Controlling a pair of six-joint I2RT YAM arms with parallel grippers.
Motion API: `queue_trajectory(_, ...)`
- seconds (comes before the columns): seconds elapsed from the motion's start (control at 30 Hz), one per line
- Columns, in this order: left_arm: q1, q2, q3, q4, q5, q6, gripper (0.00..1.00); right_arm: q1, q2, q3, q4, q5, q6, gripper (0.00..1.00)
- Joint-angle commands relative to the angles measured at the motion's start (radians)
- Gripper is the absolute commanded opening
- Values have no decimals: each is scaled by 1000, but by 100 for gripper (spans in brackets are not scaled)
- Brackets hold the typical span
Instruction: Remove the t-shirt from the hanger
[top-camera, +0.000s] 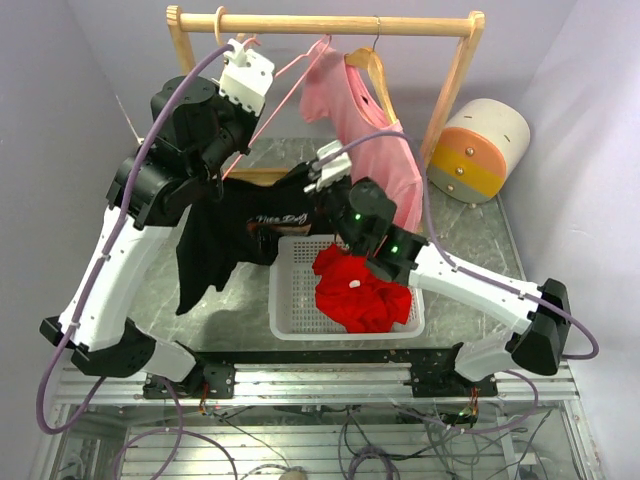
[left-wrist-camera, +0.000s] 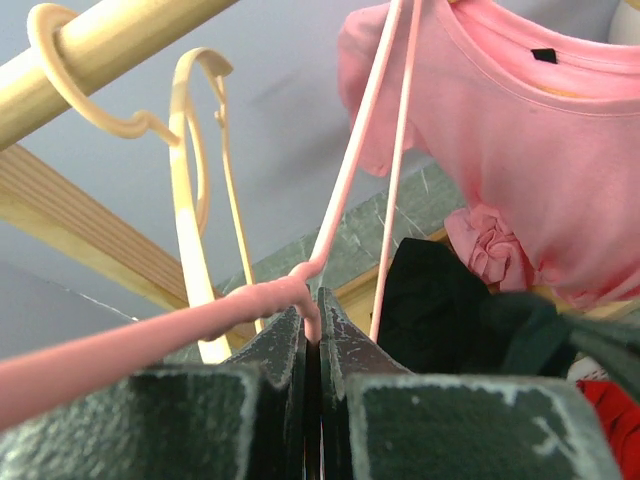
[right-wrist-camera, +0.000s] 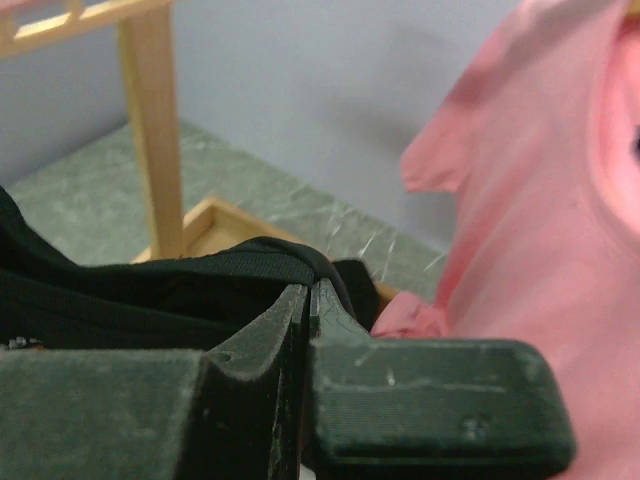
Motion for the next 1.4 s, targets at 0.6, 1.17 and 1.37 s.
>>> queue_trajectory(0.6,92,354,480,-126,-57,-67,7,596,-255,-92,-48,519,-162,0)
queue_trajectory(1.17,148,344,321,256,-17,-136,7,729,-211,-122,209,713,-437,0)
queue_trajectory(1.37,148,411,330,269,-3,-122,7,764,-234,-129,243,741,-462,0)
